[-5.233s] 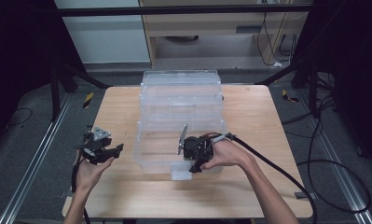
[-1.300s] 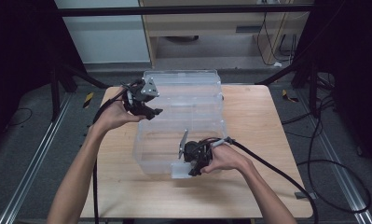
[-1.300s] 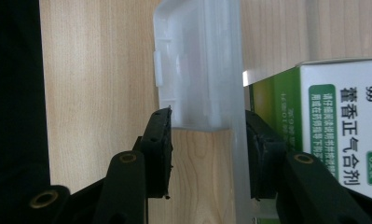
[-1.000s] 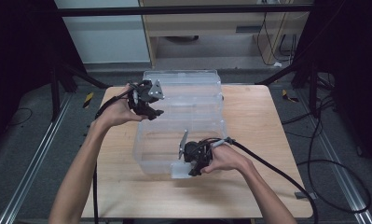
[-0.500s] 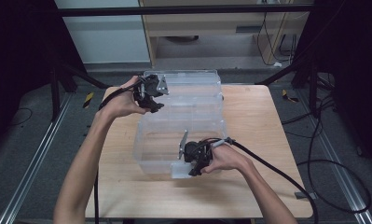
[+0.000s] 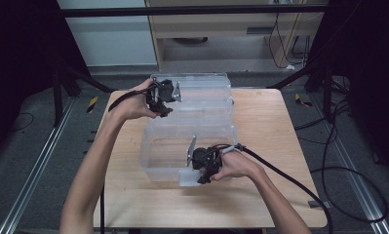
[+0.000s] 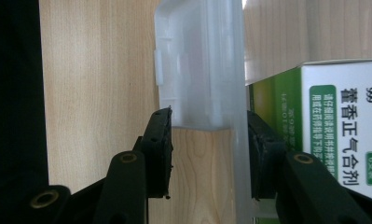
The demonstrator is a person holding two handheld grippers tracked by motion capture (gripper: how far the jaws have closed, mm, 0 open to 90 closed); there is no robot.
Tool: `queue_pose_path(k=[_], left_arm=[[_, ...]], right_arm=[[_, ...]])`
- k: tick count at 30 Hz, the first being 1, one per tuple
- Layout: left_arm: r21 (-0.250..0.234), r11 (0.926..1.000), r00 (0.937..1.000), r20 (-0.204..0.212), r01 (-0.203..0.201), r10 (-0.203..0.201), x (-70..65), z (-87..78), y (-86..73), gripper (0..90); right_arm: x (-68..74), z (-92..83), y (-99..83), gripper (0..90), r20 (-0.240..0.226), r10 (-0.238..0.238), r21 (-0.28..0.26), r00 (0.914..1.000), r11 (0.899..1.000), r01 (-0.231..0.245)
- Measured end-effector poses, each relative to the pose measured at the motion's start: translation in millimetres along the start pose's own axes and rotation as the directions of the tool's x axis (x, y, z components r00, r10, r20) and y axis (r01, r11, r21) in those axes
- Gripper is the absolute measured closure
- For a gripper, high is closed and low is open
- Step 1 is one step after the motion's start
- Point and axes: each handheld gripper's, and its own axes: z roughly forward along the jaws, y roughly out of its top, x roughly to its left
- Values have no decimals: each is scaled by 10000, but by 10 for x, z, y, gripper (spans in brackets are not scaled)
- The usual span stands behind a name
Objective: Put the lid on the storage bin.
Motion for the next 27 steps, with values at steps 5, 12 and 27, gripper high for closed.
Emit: queue_pose_path(k=[5,12,27], left_arm=[[55,9998,9998,-44,-216,217,-2,69,31,477],[251,9988,9991,58,-419,417,-18,139,52,514],[836,9923,9958,135,-915,906,-56,193,125,668]], right_arm=[[4,-2,2,586,-2,54,56,10000,10000,-54],[0,-3,2,586,-27,29,53,10000,10000,-29],[3,-3,4,587,-3,5,68,10000,10000,-5]])
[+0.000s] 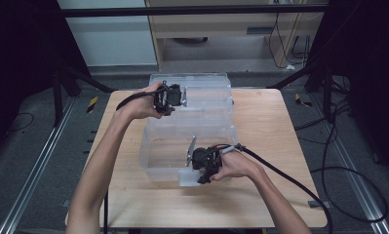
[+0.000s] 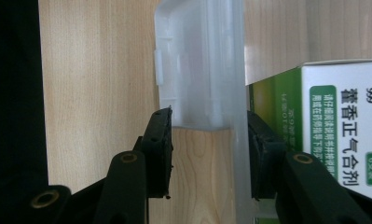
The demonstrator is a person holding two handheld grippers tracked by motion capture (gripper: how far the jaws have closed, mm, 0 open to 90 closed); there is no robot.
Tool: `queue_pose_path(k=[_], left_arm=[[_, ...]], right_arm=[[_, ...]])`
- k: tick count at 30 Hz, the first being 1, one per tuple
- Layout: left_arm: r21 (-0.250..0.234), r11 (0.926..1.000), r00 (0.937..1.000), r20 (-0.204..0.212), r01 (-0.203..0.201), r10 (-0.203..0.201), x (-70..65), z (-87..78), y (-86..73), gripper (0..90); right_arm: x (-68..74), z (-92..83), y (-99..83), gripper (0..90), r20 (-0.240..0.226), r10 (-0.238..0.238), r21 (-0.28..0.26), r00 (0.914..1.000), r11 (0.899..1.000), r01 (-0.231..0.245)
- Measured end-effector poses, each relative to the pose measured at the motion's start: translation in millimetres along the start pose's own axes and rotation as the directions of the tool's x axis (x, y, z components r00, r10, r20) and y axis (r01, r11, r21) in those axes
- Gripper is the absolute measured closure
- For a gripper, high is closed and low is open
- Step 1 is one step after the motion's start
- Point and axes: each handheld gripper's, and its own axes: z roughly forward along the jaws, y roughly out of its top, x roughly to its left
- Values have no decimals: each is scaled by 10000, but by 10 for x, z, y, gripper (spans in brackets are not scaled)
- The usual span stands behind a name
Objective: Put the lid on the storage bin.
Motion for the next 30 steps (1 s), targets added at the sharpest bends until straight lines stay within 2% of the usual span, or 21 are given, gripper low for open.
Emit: queue_pose_path(k=[8,18,25,30], left_arm=[[128,9996,9997,43,-257,256,-18,-2,33,737],[222,9988,9990,75,-432,430,-34,-29,47,766],[-72,9985,9985,33,-539,540,-52,-53,37,778],[-92,9985,9985,99,-533,534,-56,-70,38,786]], right_arm=[[6,-1,2,589,6,37,26,10000,10000,-37],[14,0,0,591,68,44,2,10000,10000,-44],[19,6,7,596,146,46,67,9999,10000,-47],[24,7,7,600,193,-27,58,9998,10000,26]])
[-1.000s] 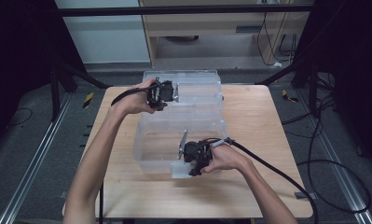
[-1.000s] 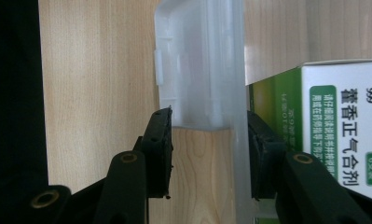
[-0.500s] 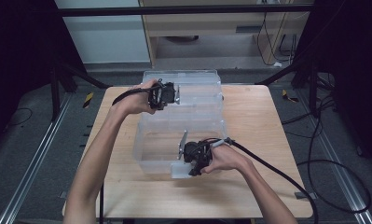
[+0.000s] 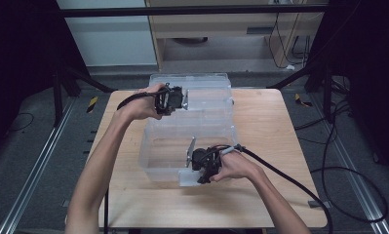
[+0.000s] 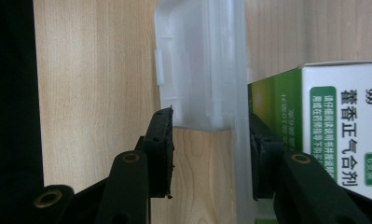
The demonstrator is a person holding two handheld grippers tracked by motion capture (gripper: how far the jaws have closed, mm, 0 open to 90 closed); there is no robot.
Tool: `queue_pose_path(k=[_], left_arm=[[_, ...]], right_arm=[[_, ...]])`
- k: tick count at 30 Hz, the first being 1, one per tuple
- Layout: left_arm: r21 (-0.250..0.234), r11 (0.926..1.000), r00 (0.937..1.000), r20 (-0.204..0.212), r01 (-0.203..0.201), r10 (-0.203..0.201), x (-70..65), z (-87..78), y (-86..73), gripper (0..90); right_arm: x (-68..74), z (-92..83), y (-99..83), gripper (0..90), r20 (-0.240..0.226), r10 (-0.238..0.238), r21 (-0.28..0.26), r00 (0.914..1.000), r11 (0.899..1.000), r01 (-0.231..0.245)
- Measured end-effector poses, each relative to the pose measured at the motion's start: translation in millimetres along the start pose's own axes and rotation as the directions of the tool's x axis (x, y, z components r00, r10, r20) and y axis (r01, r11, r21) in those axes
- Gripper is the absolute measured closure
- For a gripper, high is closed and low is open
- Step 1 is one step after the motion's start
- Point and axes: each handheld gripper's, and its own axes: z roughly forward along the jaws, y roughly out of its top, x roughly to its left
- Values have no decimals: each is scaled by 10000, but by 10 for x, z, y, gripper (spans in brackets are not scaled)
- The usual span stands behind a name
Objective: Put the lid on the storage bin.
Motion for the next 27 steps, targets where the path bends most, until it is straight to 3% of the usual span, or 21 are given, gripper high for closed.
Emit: queue_pose_path(k=[13,14,18,24,25,27], left_arm=[[-96,9998,9999,25,-156,156,-86,-129,21,805],[-238,9992,9994,51,-336,337,-87,-131,25,805],[-210,9992,9994,84,-329,331,-152,-191,29,808],[-212,9977,9979,-90,-647,645,-201,-271,27,811],[-322,9985,9990,-54,-436,435,-227,-274,18,812],[-380,9975,9981,-170,-593,587,-242,-298,17,813]], right_arm=[[10,6,16,607,40,119,131,9999,9998,-120],[16,4,18,606,42,191,173,9998,9997,-192],[10,9,8,608,128,-154,31,9998,9999,153],[15,14,7,609,224,-220,11,9995,9998,220],[22,12,8,608,227,-149,31,9996,9999,148],[21,12,6,608,247,-197,7,9995,9998,197]])
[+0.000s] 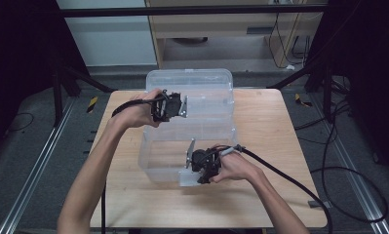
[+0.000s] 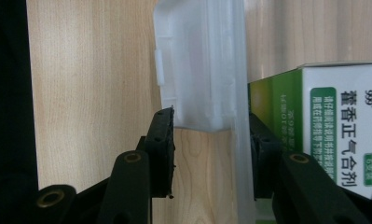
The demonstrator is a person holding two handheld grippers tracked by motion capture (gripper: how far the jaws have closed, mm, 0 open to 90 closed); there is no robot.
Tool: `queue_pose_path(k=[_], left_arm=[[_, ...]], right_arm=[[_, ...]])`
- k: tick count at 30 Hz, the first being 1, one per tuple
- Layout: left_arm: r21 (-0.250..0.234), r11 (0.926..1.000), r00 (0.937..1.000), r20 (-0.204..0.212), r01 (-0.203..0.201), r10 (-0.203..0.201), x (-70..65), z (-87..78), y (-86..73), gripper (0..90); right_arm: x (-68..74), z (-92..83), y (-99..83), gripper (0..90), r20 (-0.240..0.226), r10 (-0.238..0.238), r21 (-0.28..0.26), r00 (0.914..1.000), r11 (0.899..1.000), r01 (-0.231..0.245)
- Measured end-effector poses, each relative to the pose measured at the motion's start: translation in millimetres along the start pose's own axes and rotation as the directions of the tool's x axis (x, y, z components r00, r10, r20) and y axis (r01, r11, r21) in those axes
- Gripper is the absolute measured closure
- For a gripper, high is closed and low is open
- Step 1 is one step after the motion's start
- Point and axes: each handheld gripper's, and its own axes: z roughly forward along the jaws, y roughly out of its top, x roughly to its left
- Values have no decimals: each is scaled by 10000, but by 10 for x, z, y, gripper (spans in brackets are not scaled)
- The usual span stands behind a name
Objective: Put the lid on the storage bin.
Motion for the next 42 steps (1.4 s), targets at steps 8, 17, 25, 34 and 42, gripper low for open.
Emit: queue_pose_path(k=[8,17,25,34,42], left_arm=[[47,9999,9996,-210,162,-161,-164,-104,6,816],[5,9998,9994,-281,181,-180,-306,-187,2,818],[-230,9993,9988,-382,311,-319,-437,-232,-16,819],[-449,9984,9982,-484,333,-354,-592,-268,-35,819],[-583,9977,9977,-546,358,-390,-674,-277,-47,818]], right_arm=[[19,-3,7,607,116,0,82,9999,10000,-1],[26,-1,-3,605,176,-28,-15,9998,10000,28],[31,-1,-11,602,183,11,-94,9998,10000,-9],[28,-1,-22,601,182,-78,-195,9998,9998,82],[41,-3,-42,594,241,-55,-370,9997,9993,64]])
